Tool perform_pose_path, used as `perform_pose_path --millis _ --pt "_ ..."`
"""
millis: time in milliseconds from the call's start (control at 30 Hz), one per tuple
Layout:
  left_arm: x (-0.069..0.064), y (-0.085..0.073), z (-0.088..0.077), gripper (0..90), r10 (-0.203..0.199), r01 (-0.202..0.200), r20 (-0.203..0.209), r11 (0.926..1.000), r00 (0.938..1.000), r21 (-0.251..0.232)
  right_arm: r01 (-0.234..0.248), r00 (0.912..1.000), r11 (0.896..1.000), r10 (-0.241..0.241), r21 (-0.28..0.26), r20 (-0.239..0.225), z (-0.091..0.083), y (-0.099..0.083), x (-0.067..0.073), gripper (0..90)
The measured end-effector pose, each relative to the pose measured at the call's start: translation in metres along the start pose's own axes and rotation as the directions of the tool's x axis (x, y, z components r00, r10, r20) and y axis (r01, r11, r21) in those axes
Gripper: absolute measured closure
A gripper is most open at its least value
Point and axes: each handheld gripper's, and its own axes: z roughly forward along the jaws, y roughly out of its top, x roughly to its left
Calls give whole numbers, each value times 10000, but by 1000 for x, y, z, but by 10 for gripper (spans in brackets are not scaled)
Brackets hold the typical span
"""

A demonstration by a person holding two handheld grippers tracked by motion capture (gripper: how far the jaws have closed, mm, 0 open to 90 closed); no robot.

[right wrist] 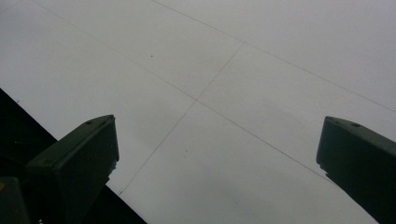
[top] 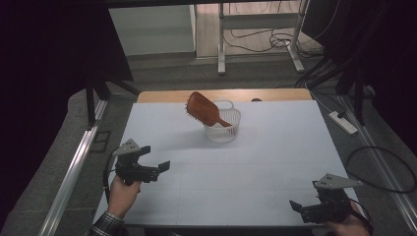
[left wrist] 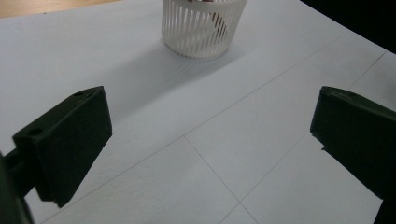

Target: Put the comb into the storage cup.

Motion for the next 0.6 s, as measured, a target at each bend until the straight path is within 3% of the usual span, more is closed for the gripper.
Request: perform_pose_path --millis 600 --pt "-5 -13 -13 0 120 -115 -237 9998 9996 190 20 10000 10000 -20 1 28 0 0 0 0"
